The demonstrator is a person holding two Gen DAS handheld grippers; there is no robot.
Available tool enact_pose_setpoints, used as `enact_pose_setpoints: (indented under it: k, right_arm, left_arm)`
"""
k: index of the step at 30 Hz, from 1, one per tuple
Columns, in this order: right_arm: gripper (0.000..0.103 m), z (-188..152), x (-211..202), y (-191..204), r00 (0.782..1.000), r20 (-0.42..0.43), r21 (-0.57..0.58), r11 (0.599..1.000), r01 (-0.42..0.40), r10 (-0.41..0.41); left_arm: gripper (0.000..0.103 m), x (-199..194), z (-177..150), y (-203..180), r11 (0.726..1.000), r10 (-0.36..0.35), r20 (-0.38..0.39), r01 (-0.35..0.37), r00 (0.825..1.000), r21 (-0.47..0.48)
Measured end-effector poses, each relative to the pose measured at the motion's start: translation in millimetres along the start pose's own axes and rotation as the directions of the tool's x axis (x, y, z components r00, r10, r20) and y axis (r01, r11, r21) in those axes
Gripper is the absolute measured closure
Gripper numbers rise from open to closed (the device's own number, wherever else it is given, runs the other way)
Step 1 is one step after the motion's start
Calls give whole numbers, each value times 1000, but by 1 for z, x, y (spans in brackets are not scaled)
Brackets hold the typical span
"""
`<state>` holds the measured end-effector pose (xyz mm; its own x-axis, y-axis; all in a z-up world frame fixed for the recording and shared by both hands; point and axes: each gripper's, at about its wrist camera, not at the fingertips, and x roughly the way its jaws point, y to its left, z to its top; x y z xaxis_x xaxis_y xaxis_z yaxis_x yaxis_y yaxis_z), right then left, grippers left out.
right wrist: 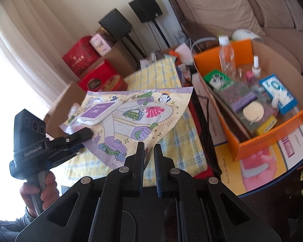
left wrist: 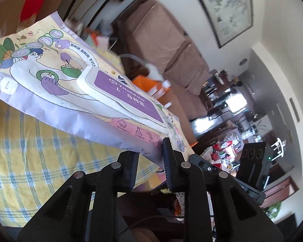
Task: Organize objects
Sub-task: 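Lift the wipes pack with the left gripper and carry it over the box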
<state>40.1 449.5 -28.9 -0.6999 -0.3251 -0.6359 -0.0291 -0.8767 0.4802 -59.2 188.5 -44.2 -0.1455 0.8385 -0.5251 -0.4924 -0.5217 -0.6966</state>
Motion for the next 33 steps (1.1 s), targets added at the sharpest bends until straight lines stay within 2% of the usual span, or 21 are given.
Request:
enact_pose_setpoints:
  k: [6,14,20,25,28,33]
  right_arm:
    - [94,25,-24,30,998,56,-81,997,-6,10]
    - [94,53,-11,81,997,47,-189,980,-54,64]
    - [94,70,23,126,989,13,-233,963,-138,145]
    - [94,81,57,173,980,-32,-292,936,-195,195]
    - [94,85,81,204,975,-64,-329,917,-224,215]
    - [94,87,118,238,965,-118,-364,895,-260,232]
  left_arm:
    - [82,-37,21,-27,999,-17,86,13,996,48]
    - [82,-93,42,-15,1000,15,178,-18,984,17]
    - [82,-145,53,22,997,65,255,-55,965,-48]
    - [82,-187,62,55,990,122,323,-93,938,-103]
    - [82,-209,67,78,983,160,343,-116,925,-146]
    - [82,-230,74,115,964,214,345,-141,914,-223]
